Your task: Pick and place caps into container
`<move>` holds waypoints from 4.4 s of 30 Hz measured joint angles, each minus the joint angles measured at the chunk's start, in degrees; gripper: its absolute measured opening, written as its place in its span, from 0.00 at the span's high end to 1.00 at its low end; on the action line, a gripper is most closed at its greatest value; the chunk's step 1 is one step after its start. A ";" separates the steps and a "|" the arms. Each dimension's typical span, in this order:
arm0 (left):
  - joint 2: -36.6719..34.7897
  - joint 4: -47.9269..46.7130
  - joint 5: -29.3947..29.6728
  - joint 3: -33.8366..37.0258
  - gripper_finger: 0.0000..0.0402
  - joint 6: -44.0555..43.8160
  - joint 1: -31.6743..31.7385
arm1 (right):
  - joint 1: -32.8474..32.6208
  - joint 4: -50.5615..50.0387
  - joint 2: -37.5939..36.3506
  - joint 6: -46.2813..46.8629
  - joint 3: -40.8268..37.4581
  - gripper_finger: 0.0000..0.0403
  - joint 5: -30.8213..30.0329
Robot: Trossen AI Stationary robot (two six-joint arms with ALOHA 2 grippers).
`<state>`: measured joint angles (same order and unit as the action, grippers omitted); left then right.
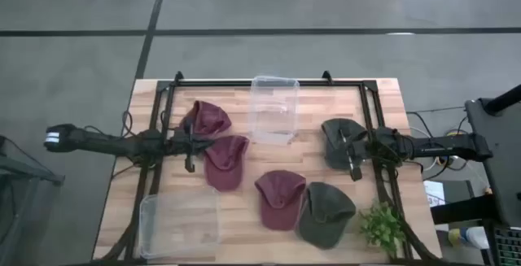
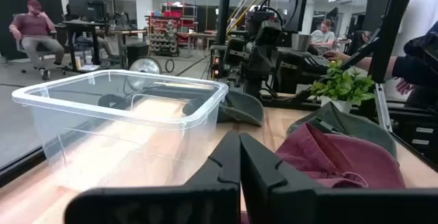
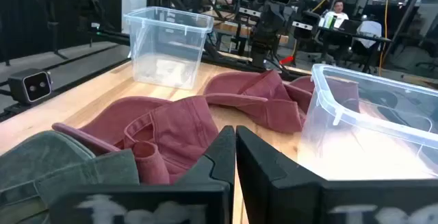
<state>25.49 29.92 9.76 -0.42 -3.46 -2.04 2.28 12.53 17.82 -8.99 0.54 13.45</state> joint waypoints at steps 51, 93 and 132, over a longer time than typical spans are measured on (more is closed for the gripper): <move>0.01 -0.01 0.00 0.00 1.00 0.02 0.00 | 0.00 0.00 -0.01 0.00 0.02 0.98 0.02; -0.01 0.01 0.00 0.01 1.00 0.02 0.07 | -0.26 5.69 1.47 47.40 0.02 0.98 2.61; 0.01 -0.01 0.00 -0.01 1.00 0.02 0.02 | -0.94 -61.10 28.27 66.45 39.00 0.57 -7.84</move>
<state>25.50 29.91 9.76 -0.43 -3.44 -2.02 1.34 -48.56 46.10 57.46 39.53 5.61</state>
